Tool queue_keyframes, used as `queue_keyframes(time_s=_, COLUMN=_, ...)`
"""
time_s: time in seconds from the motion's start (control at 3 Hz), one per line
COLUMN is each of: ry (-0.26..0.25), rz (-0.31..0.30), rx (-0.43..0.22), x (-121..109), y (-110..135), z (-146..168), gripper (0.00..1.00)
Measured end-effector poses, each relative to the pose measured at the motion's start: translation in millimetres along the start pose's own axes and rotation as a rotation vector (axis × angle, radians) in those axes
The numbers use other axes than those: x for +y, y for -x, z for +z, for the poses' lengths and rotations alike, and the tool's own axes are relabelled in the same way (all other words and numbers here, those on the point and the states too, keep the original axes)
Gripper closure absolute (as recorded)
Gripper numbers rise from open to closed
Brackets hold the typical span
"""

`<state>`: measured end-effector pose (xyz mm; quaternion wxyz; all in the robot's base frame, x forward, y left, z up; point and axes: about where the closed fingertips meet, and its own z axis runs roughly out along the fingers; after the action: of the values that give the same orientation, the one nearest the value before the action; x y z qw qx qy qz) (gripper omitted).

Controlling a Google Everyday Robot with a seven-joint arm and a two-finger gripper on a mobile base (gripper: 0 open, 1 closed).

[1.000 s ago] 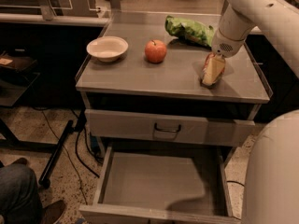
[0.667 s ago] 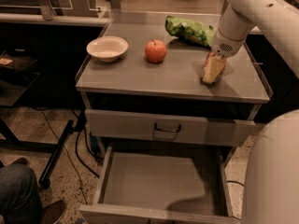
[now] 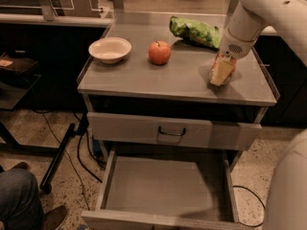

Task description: Place coke can into middle drawer

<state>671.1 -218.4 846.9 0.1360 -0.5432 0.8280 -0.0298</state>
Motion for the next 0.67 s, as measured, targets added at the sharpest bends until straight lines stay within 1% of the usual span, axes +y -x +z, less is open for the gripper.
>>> queue_keyframes(time_s=0.33, ry=-0.006, rz=0.051, rx=0.004, x=26, y=-12, z=-23, gripper=1.0)
queue_keyframes(time_s=0.67, ry=0.001, rz=0.109, rx=-0.001, x=58, y=-25, z=-40, gripper=1.0)
